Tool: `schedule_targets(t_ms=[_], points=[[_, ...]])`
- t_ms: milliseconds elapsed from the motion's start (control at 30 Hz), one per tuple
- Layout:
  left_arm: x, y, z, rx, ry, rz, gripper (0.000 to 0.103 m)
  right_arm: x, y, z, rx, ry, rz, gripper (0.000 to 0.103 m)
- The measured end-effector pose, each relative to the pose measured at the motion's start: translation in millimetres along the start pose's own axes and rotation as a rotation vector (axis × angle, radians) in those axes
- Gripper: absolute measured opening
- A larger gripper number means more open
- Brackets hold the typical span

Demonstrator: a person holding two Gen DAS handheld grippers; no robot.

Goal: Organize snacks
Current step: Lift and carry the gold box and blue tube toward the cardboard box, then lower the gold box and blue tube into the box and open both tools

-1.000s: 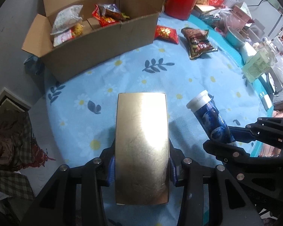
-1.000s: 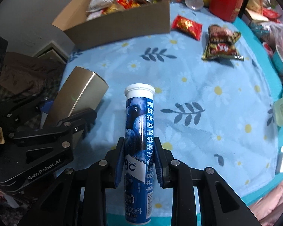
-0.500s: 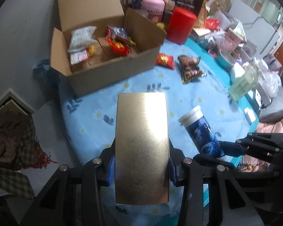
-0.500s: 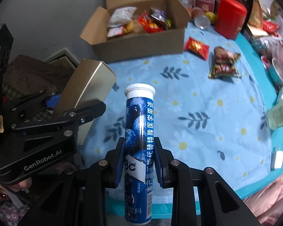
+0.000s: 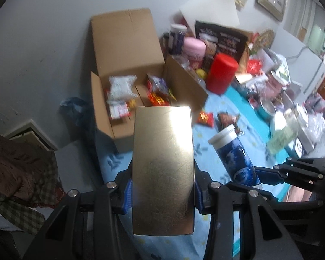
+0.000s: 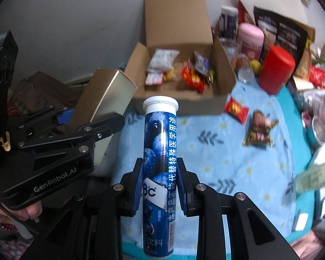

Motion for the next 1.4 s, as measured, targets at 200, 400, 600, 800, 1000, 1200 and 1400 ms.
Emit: schedule_targets(t_ms=[200, 400, 600, 800, 1000, 1200, 1400], points=[[21, -33, -8, 0.022, -0.007, 0.057, 0.043, 20, -34, -1, 0.043, -0.022, 0.044, 0.028], [32, -68, -17, 0.043, -0.02, 0.109, 0.043, 32, -65, 4, 0.077, -0.036, 0.076, 0.028], [34, -99, -22, 0.062, -0.023, 0.14, 0.043, 42, -102, 12, 0.108, -0.034, 0.111, 0.028], [22, -125, -23, 0.073, -0.033, 0.14, 0.043, 36, -136, 25, 0.125, -0.039, 0.117, 0.028], [-3, -151, -36, 0.092, -0.05, 0.125, 0.043, 21, -170, 41, 0.134, -0.035, 0.114, 0.028], [-38, -173, -56, 0.114, -0.073, 0.093, 0.043, -2, -202, 58, 0.124, -0.021, 0.102, 0.028], [-75, -191, -74, 0.136, -0.076, 0.062, 0.043, -31, -226, 70, 0.117, 0.0, 0.075, 0.028]])
Point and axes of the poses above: each gripper's, at about its wrist camera, not at the fingertips, and x roughly against the way its jaws point, z to its right, y to its underside, the point moved 8 cm from there along -x, roughly the way its jaws point, and after that the axes turned 15 degrees about -z, right-handed, at the moved point
